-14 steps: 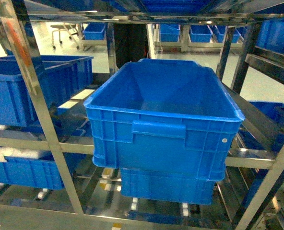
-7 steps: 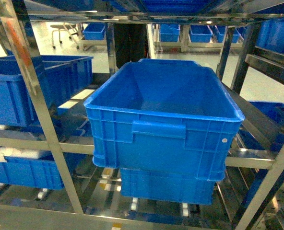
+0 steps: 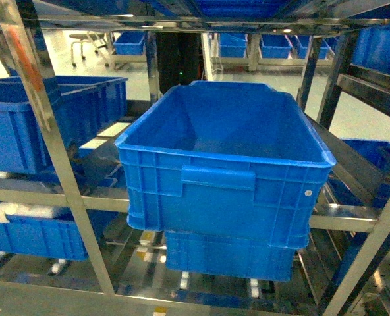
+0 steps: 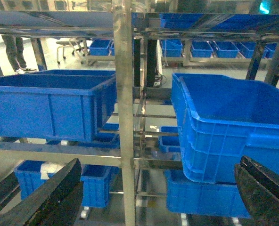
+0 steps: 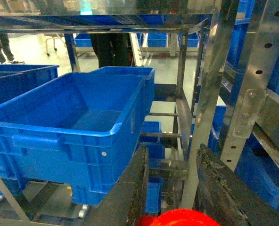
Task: Pick red block from blue box to shelf
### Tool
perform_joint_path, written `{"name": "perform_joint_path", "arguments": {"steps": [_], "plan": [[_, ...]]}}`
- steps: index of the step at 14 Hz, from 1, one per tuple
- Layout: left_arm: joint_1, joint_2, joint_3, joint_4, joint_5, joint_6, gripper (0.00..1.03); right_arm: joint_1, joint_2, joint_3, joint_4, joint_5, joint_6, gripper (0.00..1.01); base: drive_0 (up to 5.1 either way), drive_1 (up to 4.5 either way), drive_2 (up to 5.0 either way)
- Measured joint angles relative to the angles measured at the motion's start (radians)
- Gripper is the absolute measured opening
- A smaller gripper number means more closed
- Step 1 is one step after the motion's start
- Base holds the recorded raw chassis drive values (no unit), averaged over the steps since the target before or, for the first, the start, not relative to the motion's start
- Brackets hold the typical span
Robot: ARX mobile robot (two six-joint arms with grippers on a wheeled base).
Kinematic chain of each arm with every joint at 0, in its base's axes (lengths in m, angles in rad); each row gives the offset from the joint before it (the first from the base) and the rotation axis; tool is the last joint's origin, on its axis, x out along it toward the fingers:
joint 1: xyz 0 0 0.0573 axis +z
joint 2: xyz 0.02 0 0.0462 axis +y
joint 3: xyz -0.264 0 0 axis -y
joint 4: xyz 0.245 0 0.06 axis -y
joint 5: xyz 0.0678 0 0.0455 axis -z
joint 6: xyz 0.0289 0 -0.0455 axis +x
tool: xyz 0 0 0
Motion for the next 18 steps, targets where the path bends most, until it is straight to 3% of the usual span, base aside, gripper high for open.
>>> {"name": "perform_joint_path", "arguments": {"steps": [18], "plan": [[0.0, 0.0, 0.0, 0.0, 0.0, 0.0, 0.98, 0.0, 0.0, 0.0, 0.0, 0.0, 0.0, 0.26, 0.0, 0.0, 0.0]]}}
